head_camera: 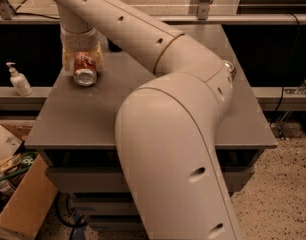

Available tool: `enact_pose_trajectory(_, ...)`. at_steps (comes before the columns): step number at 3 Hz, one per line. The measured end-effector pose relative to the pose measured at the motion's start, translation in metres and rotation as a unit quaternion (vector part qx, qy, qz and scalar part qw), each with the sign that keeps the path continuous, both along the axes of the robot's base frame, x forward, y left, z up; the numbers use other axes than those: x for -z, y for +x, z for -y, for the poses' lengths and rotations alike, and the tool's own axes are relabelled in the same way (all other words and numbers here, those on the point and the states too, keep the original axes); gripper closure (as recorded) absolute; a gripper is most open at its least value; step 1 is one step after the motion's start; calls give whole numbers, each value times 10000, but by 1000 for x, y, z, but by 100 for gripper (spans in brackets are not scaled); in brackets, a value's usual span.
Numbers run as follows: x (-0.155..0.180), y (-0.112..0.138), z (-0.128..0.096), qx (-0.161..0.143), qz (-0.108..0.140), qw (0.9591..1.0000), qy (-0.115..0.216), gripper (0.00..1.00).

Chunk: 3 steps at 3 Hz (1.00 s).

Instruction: Place coke can upright

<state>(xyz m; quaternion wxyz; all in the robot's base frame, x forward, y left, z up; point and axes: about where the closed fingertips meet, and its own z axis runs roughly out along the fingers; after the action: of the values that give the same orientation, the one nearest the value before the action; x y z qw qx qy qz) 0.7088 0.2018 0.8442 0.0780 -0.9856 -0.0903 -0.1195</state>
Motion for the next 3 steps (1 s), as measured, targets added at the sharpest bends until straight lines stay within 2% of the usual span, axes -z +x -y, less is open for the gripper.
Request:
enact_pose_trajectory(2,-5,-4,2,-45,-28,10000,10,87)
enact_pose_trajectory(3,-15,-4,5,3,131,9994,322,100)
